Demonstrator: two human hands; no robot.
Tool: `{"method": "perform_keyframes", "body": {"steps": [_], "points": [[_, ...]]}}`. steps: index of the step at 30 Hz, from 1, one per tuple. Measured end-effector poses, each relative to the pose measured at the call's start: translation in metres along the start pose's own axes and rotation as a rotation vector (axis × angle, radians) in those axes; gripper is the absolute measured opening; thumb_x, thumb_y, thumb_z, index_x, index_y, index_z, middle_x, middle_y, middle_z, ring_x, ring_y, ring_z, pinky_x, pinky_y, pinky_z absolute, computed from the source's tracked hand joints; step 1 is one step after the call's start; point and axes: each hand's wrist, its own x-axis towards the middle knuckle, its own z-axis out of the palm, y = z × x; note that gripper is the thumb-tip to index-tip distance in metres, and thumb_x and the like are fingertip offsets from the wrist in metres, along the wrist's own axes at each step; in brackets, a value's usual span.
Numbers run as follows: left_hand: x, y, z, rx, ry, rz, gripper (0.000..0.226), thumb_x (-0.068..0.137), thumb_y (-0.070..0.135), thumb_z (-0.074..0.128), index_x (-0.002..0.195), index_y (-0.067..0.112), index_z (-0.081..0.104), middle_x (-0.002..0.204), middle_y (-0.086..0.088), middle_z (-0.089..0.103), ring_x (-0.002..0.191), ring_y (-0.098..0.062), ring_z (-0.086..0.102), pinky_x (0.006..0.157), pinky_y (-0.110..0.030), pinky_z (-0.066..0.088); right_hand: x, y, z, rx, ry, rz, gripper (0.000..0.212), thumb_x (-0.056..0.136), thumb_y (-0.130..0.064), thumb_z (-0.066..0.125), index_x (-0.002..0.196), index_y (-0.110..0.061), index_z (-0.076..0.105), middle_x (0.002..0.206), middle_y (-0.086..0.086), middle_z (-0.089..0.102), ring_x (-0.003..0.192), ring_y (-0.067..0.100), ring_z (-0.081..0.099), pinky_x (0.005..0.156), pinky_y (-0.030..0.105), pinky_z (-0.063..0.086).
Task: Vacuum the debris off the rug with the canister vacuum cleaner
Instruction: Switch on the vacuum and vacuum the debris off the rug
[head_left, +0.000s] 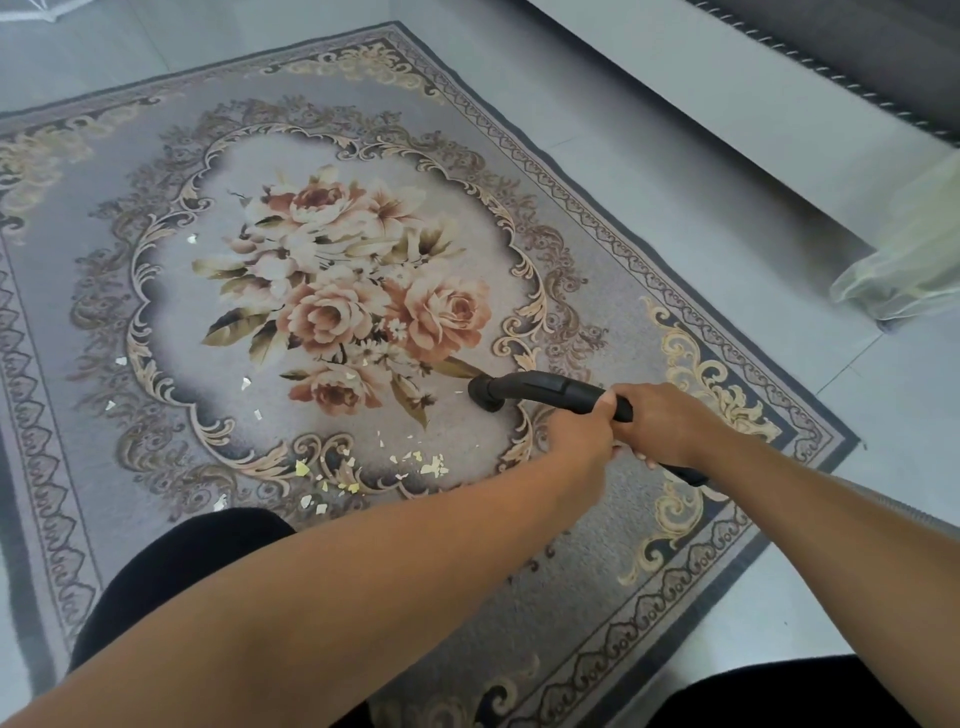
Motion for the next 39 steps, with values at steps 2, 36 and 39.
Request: {"method": "perform_keyframes", "body": {"steps": [2,36,39], "points": [[-0.002,-0.002,-0.004,0.004,0.016,-0.012,0.021,0.096,0.025,0.059,0.11,0.01,0.056,0.099,-0.008,0.064,0.08,-0.02,0.061,0.068,-0.03,0.053,-0.002,-0.002,0.005,-0.011,-0.002,0.001,0.011,0.09,-0.041,0.059,0.094,-0.033,0.053,0.066,-0.005,0.062,0.057,0.019,0.064,0.056,0.034,0.053],[-0.023,-0.02,-0.032,-0.033,0.023,-0.079,0.034,0.095,0.027,0.061,0.121,0.006,0.059,0.112,-0.011,0.069,0.082,-0.021,0.067,0.065,-0.029,0.057,-0.017,-0.003,0.018,0.108,-0.181,-0.11,0.02,0.093,-0.046,0.057,0.097,-0.028,0.063,0.06,-0.005,0.061,0.05,0.015,0.06,0.053,0.031,0.049],[-0.03,-0.016,-0.045,-0.057,0.057,-0.07,0.033,0.095,0.026,0.06,0.121,0.006,0.059,0.113,-0.011,0.068,0.085,-0.022,0.066,0.067,-0.031,0.057,-0.014,-0.017,0.018,0.094,-0.225,-0.13,0.022,0.092,-0.049,0.056,0.098,-0.028,0.063,0.063,-0.003,0.063,0.053,0.016,0.06,0.055,0.033,0.051]]}}
